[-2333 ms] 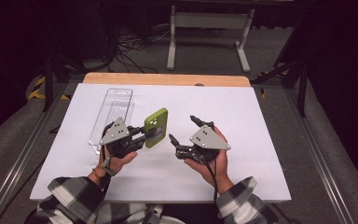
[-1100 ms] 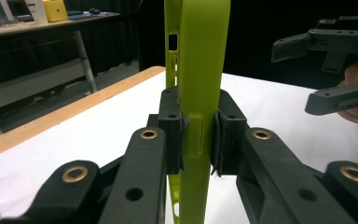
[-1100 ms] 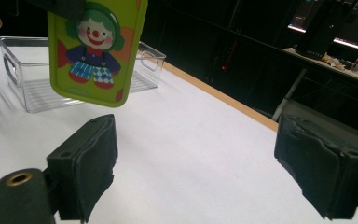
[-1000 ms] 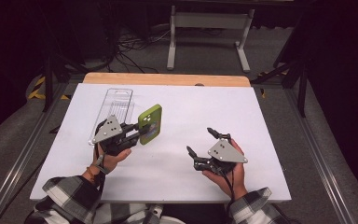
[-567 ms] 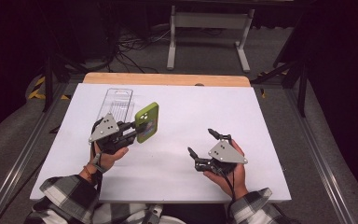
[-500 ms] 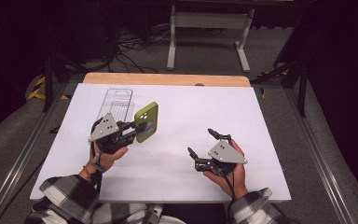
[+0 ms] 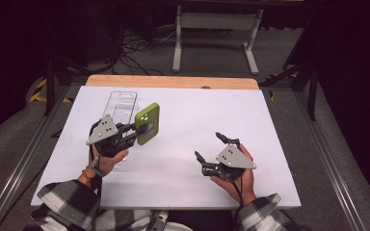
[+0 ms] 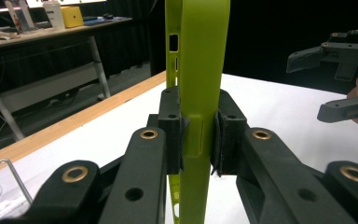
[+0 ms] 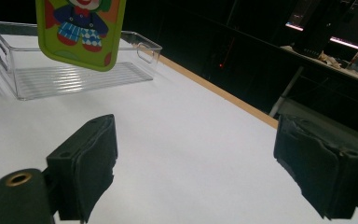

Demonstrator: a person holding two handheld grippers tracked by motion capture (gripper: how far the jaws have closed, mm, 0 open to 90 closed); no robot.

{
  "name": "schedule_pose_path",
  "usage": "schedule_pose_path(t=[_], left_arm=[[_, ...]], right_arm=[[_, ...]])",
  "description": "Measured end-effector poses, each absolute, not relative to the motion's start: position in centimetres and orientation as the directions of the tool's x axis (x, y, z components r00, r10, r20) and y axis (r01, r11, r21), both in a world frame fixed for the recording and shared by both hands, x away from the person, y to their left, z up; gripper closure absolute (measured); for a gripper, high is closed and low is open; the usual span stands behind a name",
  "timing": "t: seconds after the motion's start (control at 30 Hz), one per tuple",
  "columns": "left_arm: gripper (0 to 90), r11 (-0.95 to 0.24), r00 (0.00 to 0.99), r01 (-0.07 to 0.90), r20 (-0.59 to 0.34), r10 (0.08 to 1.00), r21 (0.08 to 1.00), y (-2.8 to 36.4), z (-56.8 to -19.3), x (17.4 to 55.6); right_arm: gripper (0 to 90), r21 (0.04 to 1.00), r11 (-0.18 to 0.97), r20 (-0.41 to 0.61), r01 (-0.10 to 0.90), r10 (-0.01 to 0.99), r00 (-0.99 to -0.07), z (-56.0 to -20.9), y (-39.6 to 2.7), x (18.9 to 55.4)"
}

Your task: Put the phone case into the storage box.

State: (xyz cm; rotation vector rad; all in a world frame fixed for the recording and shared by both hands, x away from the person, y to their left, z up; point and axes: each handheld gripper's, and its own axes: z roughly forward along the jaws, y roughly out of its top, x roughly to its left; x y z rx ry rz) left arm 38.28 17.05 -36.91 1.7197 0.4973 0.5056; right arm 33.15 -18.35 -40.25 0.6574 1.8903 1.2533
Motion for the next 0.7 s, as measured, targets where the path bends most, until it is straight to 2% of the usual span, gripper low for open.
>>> schedule_pose_path(t=[0.7], left_arm=[[77.4, -0.151, 0.787, 0.061, 0.046, 0.615, 0.987, 19.3, -36.2, 38.7]], right_arm=[[14.3, 0.924, 0.382, -0.302, 0.019, 0.759, -0.577, -40.4, -18.5, 33.4]])
